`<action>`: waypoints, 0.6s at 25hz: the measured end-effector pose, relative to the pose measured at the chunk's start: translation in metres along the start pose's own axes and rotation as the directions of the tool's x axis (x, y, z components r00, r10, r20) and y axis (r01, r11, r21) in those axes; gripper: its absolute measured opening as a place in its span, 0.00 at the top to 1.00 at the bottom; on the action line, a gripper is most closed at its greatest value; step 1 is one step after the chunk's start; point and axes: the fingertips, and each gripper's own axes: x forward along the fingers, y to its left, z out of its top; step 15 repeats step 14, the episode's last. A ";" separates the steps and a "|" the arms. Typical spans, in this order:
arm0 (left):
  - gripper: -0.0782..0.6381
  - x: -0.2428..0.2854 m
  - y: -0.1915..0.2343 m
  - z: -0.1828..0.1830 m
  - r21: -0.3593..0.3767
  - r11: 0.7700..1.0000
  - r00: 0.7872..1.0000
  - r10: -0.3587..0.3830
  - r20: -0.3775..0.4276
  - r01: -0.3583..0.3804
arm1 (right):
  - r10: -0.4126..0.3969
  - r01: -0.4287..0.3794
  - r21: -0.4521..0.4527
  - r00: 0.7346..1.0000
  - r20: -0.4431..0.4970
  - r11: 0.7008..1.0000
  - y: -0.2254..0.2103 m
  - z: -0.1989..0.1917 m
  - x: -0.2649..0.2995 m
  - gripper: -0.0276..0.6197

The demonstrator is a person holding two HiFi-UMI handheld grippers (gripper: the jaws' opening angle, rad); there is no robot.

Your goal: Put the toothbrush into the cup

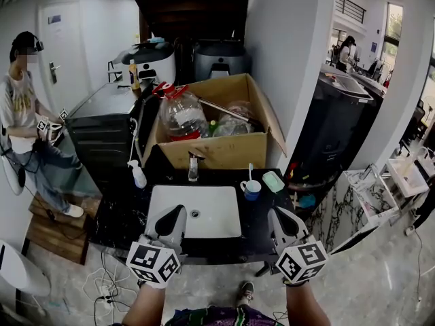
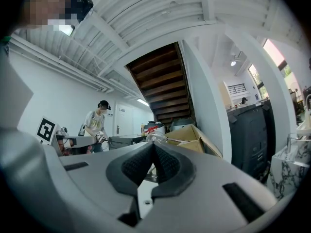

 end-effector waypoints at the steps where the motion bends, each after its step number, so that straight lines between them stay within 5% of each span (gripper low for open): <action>1: 0.87 0.000 0.000 0.000 0.000 1.000 1.000 -0.002 0.001 0.002 | 0.000 0.000 0.001 1.000 0.001 1.000 0.000 0.000 0.000 0.95; 15: 0.87 0.000 0.000 0.005 -0.005 1.000 1.000 -0.017 0.009 0.017 | 0.003 -0.003 -0.004 1.000 0.001 1.000 0.006 0.006 0.001 0.95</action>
